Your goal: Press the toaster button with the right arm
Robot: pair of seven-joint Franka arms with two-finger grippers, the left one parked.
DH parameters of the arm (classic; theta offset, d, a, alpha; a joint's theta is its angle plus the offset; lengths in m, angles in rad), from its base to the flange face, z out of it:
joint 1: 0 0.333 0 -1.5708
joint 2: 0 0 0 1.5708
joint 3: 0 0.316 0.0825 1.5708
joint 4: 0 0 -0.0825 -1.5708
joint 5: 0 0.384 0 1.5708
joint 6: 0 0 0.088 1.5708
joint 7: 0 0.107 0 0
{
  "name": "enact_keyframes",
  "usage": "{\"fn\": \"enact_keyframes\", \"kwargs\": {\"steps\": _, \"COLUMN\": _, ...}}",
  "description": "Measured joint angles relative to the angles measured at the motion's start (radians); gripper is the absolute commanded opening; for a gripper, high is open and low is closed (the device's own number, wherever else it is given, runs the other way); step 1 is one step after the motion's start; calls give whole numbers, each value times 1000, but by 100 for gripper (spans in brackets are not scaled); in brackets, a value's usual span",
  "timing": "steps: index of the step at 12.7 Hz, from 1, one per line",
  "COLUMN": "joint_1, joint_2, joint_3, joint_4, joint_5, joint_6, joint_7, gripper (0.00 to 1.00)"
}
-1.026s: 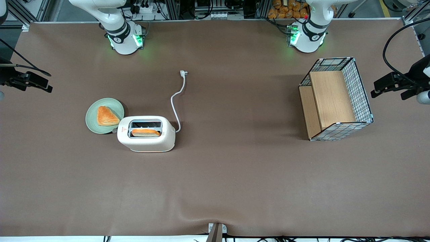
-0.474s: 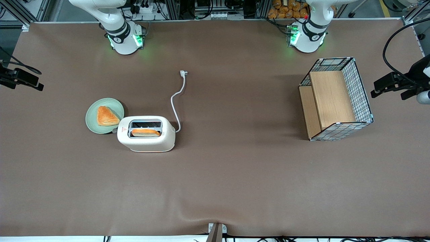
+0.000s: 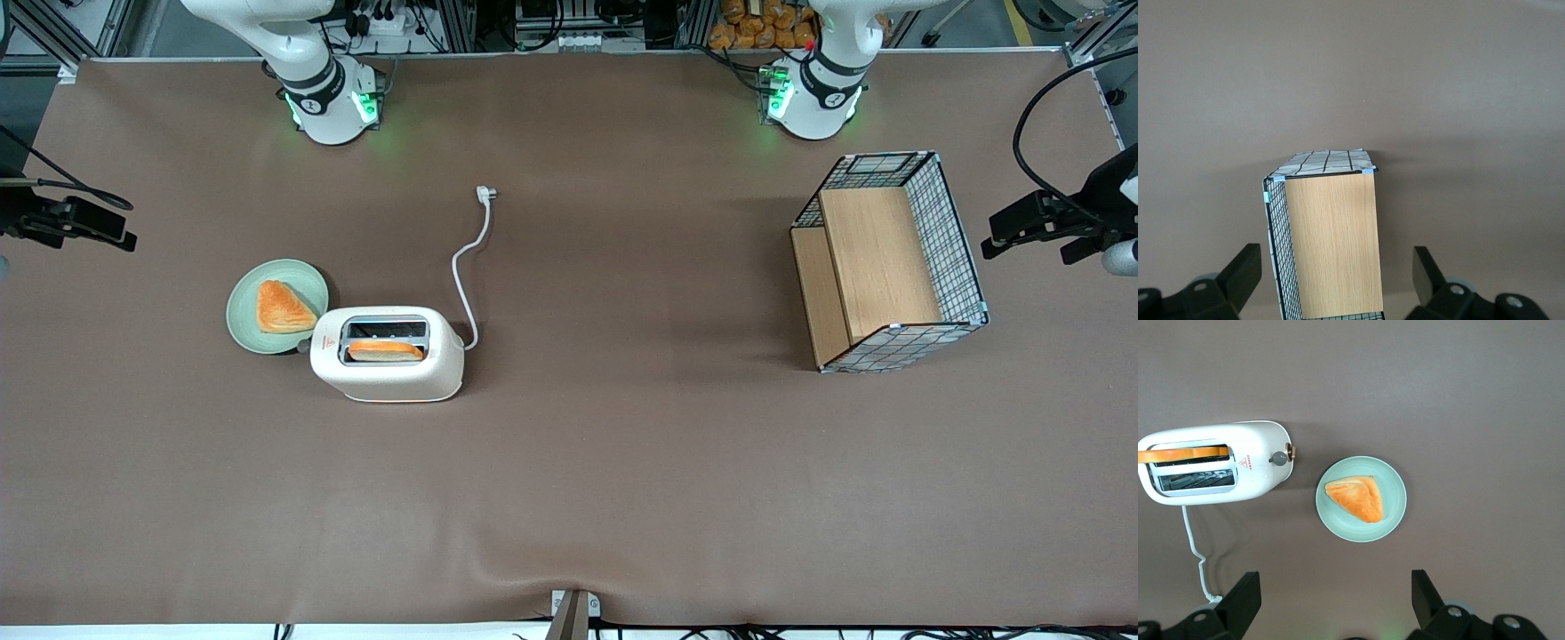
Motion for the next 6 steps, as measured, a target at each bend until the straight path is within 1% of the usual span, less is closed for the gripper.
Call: {"fn": "enact_keyframes", "kwargs": {"steps": 6, "joint_1": 0, "joint_2": 0, "joint_3": 0, "joint_4": 14, "joint_5": -2, "joint_6": 0, "joint_7": 1, "gripper": 100}}
